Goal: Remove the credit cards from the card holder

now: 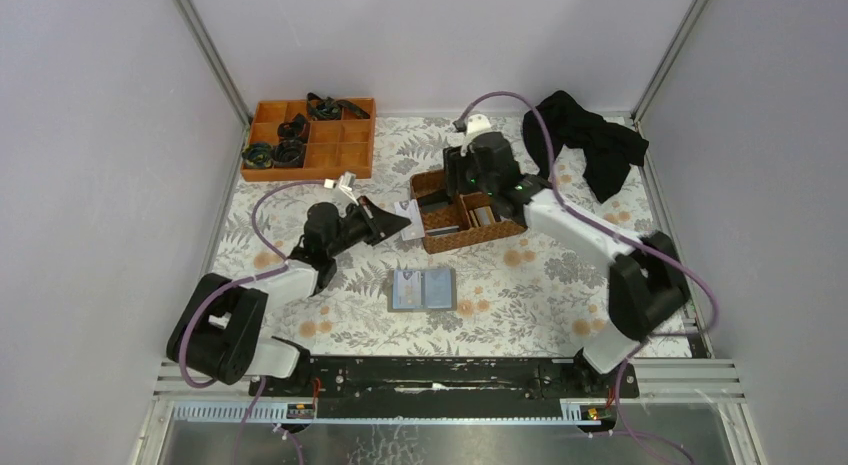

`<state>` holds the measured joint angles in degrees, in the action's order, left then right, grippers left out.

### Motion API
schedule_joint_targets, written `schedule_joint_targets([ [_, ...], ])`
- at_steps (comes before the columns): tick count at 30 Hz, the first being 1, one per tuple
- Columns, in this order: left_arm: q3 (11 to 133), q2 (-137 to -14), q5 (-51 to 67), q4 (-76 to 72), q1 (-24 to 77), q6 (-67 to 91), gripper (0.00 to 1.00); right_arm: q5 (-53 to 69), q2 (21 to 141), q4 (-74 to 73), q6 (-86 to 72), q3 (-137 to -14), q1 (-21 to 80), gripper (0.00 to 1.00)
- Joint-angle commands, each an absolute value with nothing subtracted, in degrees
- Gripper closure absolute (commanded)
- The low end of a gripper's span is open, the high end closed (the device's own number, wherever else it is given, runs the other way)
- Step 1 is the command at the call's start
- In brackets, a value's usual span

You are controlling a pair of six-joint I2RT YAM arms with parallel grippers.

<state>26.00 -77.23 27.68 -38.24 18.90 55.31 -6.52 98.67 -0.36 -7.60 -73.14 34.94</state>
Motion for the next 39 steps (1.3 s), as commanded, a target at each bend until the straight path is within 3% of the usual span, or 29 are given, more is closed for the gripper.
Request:
schedule_joint_targets([
  [1, 25.95, -82.38, 32.89, -59.13, 18.46, 61.05, 1.00, 9.18, 87.13, 6.50, -8.89, -69.48, 33.45, 0.44],
  [4, 25.90, -86.83, 35.19, -69.46, 18.48, 65.68, 1.00, 22.52, 84.95, 7.13, -11.44, -67.86, 32.06, 0.47],
  [9, 25.50, -94.21, 37.23, -91.21, 18.46, 77.12, 1.00, 34.62, 83.24, 17.64, -16.96, -59.40, 31.21, 0.52],
  [15, 24.58, -90.97, 36.83, -91.65, 18.55, 74.10, 1.00, 46.69, 83.54, 39.84, -31.12, -49.11, 28.22, 0.55],
  [22, 24.67, -90.38, 37.68, -91.67, 18.55, 73.96, 1.00, 51.10, 85.77, 46.37, -35.96, -48.52, 28.19, 0.56],
  [30, 24.09, -91.42, 38.45, -91.65, 19.50, 74.36, 1.00, 50.10, 86.53, 43.63, -34.04, -50.23, 28.09, 0.60],
  [35, 24.33, -91.47, 38.78, -91.66, 19.78, 74.44, 1.00, 50.02, 87.09, 44.46, -34.54, -50.26, 28.12, 0.71],
  [39, 24.44, -91.76, 39.26, -91.67, 19.95, 74.55, 1.00, 49.16, 86.54, 44.43, -34.28, -50.05, 28.07, 0.99],
])
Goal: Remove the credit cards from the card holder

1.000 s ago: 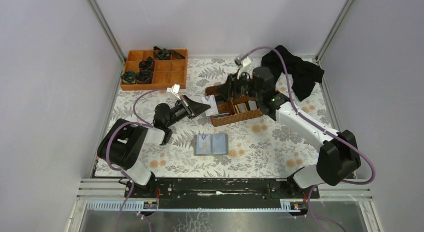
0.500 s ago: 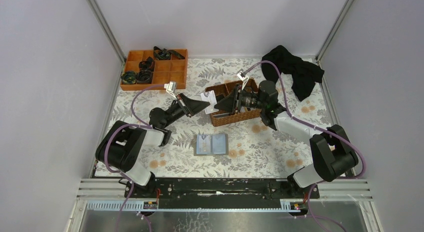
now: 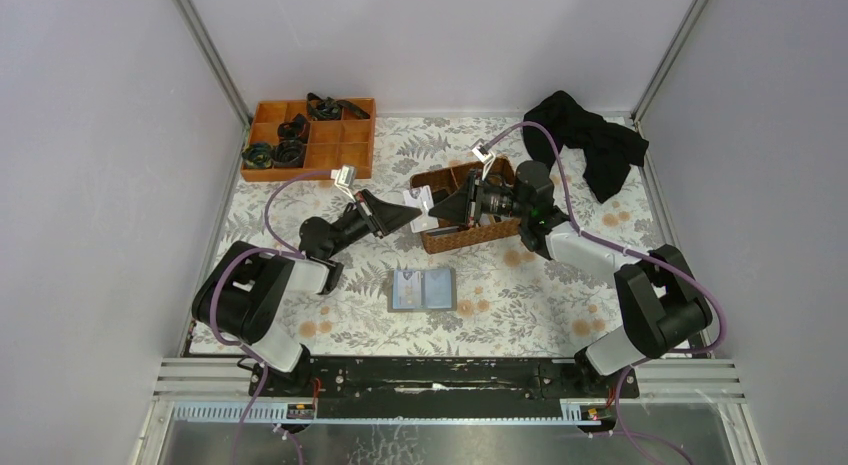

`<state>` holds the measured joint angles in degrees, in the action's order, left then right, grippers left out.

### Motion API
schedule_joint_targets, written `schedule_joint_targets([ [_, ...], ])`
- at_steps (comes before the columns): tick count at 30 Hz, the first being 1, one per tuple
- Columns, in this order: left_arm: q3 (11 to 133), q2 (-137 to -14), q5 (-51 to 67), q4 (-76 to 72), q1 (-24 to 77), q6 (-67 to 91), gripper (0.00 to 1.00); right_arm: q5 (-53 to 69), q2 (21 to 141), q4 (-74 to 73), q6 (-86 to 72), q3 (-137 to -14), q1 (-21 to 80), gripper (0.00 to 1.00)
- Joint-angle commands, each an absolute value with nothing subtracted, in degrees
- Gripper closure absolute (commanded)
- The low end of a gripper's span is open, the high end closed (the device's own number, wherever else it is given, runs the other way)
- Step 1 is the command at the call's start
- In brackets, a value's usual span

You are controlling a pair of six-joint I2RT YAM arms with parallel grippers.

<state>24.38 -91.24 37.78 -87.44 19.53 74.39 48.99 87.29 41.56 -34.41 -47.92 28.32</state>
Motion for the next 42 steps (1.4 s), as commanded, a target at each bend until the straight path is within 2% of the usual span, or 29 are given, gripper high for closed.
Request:
schedule_joint_targets([
  [1, 24.17, -91.69, 39.14, -91.75, 19.95, 74.47, 1.00, 49.13, 86.37, 44.24, -34.13, -50.18, 28.04, 1.00],
  [2, 24.02, -91.67, 38.79, -91.69, 19.95, 74.44, 1.00, 49.13, 86.25, 44.33, -34.13, -50.21, 28.05, 1.00],
  [3, 23.81, -91.75, 38.28, -91.67, 19.95, 74.45, 0.95, 49.01, 86.11, 44.30, -34.08, -50.19, 28.06, 1.00],
  [6, 23.93, -92.44, 38.06, -90.34, 19.97, 74.07, 0.67, 47.72, 85.05, 43.66, -33.78, -49.99, 27.70, 1.00],
  [8, 24.50, -92.75, 37.91, -85.13, 19.94, 71.76, 0.59, 46.55, 83.78, 43.16, -33.78, -49.80, 26.73, 1.00],
  [11, 25.39, -92.39, 34.21, -67.89, 19.86, 64.59, 0.58, 42.32, 81.55, 36.72, -30.36, -51.79, 24.70, 1.00],
  [14, 25.25, -90.01, 29.06, -54.30, 19.90, 57.93, 0.58, 28.80, 80.06, 14.30, -19.59, -58.88, 23.93, 1.00],
  [18, 26.88, -85.55, 24.95, -41.26, 20.07, 50.52, 0.58, 12.34, 83.56, -10.63, -6.50, -72.68, 23.93, 1.00],
  [21, 27.39, -82.51, 22.97, -37.17, 20.04, 47.98, 0.58, 7.10, 85.96, -20.69, -1.54, -77.48, 23.97, 1.00],
  [28, 28.25, -83.20, 23.59, -36.77, 20.14, 47.23, 0.58, -0.97, 93.53, -32.57, 5.01, -83.45, 23.99, 1.00],
  [42, 28.18, -82.74, 23.19, -34.28, 20.27, 46.15, 0.58, -7.99, 100.04, -34.19, 6.83, -83.64, 22.67, 1.00],
])
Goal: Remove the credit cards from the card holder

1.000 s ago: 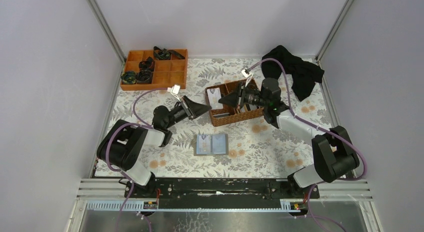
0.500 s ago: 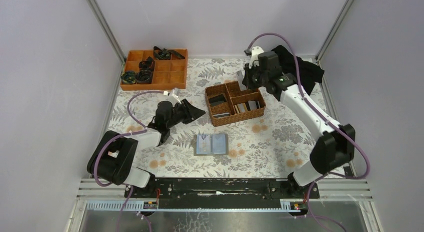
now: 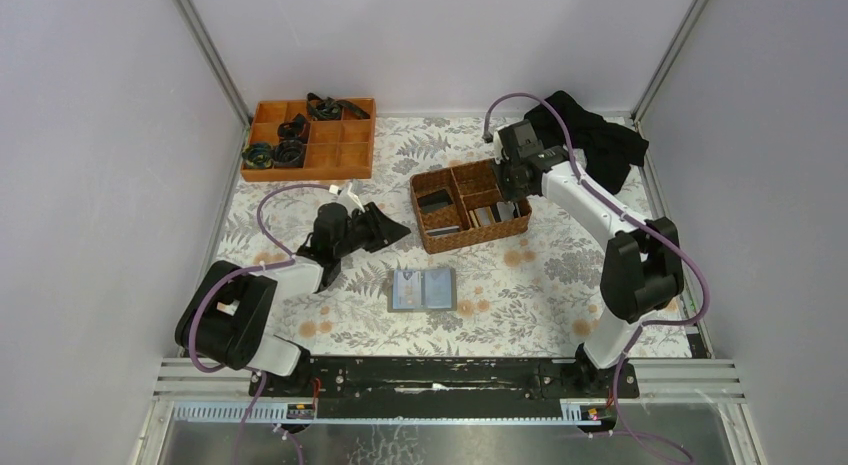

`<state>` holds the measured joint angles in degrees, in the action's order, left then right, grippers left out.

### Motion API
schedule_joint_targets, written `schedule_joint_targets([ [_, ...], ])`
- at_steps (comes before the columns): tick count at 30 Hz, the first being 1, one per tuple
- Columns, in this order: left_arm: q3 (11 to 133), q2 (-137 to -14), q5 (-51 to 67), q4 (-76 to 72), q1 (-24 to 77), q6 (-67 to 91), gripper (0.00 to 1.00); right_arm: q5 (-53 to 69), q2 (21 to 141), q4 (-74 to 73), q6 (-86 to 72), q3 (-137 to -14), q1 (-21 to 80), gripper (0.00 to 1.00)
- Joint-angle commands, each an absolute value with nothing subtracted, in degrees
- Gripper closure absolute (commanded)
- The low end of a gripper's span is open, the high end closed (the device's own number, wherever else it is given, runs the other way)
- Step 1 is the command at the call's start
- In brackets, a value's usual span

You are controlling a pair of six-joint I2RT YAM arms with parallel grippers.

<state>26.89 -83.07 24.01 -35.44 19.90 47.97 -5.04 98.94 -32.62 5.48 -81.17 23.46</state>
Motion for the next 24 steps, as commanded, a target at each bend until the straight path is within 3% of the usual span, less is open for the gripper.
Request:
schedule_joint_targets([
  [1, 28.14, -82.84, 23.22, -34.32, 20.29, 46.14, 0.58, -8.22, 100.32, -34.55, 6.80, -83.70, 22.53, 1.00],
  [24, 29.19, -87.09, 26.59, -37.93, 20.35, 47.82, 0.58, -9.38, 101.47, -40.95, 5.87, -87.11, 20.66, 1.00],
])
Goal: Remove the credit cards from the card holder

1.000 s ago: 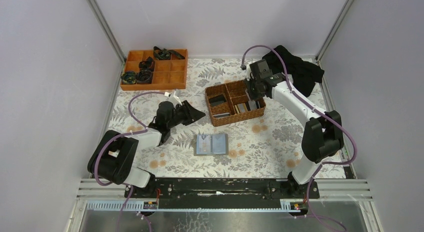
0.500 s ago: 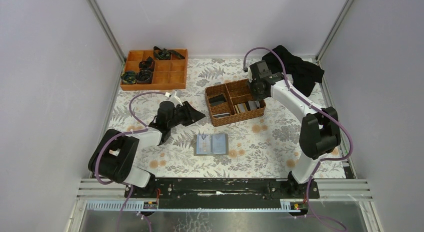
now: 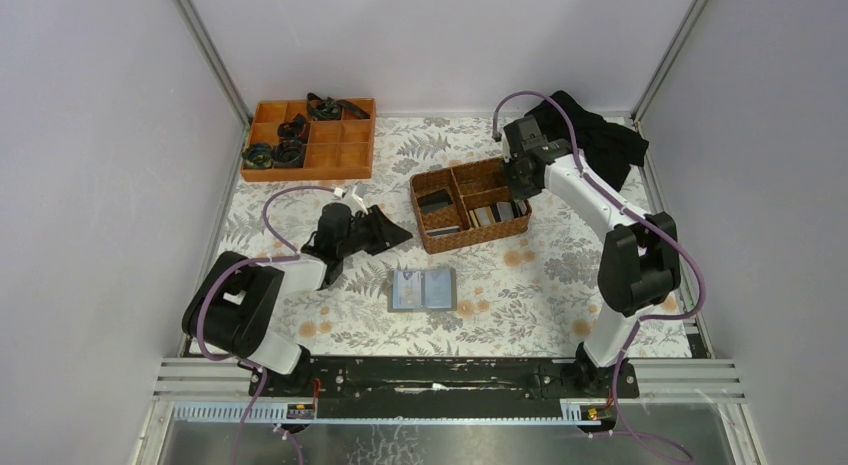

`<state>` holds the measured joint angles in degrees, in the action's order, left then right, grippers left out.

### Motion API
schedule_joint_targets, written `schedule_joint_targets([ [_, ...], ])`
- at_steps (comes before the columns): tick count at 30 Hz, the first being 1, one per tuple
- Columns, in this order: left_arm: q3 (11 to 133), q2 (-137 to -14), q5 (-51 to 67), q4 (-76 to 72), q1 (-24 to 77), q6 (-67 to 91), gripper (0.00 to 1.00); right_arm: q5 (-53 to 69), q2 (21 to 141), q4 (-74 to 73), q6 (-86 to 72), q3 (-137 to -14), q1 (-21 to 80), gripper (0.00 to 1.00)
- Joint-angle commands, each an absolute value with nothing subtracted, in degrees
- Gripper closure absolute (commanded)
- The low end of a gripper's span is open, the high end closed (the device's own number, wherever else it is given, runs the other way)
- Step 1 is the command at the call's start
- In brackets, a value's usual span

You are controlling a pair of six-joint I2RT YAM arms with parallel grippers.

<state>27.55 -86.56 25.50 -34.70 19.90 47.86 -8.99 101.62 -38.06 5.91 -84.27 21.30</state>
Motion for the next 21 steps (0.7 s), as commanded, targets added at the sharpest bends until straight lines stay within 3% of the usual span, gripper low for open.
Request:
schedule_joint_targets([
  [1, 29.18, -87.24, 26.81, -38.17, 20.31, 47.77, 0.58, -9.36, 101.57, -41.31, 5.81, -87.37, 20.58, 1.00],
  [21, 28.93, -87.45, 28.50, -39.02, 20.32, 47.81, 0.58, -8.00, 107.30, -39.23, 4.84, -87.92, 19.51, 1.00],
])
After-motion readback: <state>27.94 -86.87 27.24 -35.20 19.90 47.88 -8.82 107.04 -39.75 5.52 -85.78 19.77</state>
